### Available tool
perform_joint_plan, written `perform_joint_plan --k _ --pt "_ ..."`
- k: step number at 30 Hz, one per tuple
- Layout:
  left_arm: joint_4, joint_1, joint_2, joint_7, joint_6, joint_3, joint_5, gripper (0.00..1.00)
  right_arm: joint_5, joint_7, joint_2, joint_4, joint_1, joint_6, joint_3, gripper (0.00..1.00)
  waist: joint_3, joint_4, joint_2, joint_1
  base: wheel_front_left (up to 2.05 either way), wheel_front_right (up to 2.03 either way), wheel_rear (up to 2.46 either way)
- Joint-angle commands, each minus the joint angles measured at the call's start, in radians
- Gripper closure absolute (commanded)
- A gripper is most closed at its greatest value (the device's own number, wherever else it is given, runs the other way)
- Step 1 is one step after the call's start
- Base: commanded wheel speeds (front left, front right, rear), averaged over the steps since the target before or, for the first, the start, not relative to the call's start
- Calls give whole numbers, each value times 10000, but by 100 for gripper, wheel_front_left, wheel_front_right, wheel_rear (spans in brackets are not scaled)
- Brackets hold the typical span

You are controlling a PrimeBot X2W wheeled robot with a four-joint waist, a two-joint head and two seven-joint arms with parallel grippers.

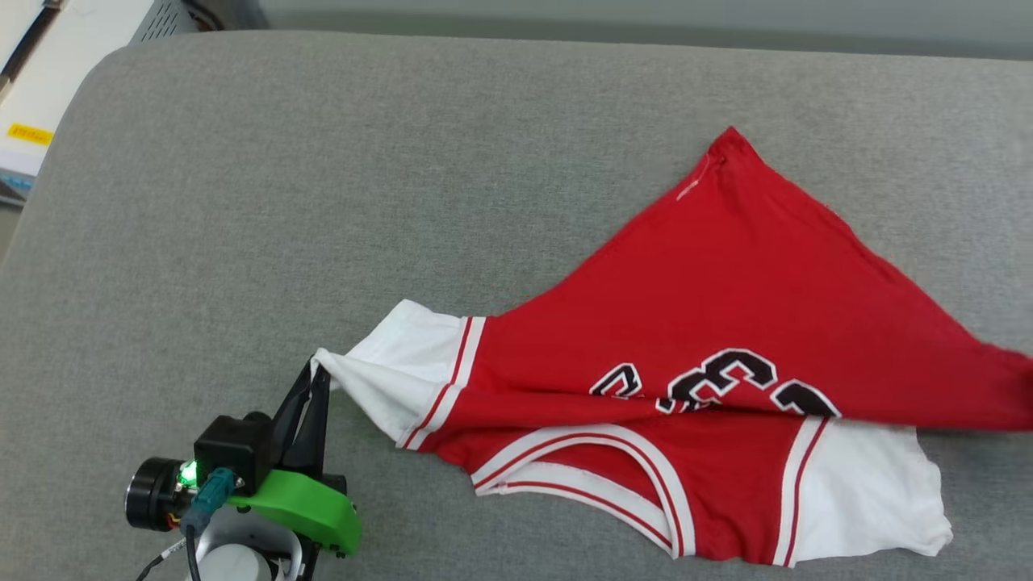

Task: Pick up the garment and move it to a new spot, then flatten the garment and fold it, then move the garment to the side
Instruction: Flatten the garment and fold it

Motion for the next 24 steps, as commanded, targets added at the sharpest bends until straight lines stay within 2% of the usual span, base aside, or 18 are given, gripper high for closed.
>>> perform_joint_plan --k 1,8,13,14,15,16,24 --pt "13 149 119 -52 76 78 -96 100 78 -114 131 -76 572 -7 -213 100 -466 -522 -1 1 0 0 0" --pt "28 197 153 -54 113 186 -117 100 -127 -544 1519 76 3106 -7 -1111 100 -341 -570 -1 1 0 0 0" --pt "85 189 160 -55 134 250 -138 100 -601 -516 2164 315 3291 -7 -1122 100 -203 -723 -1 1 0 0 0" --pt "99 189 166 -55 126 244 -136 100 -734 -529 2178 318 3122 -7 -1175 87 -200 -748 -1 1 0 0 0" --pt "116 181 169 -56 111 227 -129 100 -815 -545 2176 288 2961 -7 -1239 54 -210 -762 -1 1 0 0 0" --pt "138 172 167 -56 100 206 -123 100 -861 -540 2168 211 2752 -7 -1324 0 -237 -781 -1 1 0 0 0" --pt "51 -61 119 -31 69 33 -14 100 -871 -571 1669 -1304 1429 -7 -2492 0 -200 -508 -1 1 0 0 0"
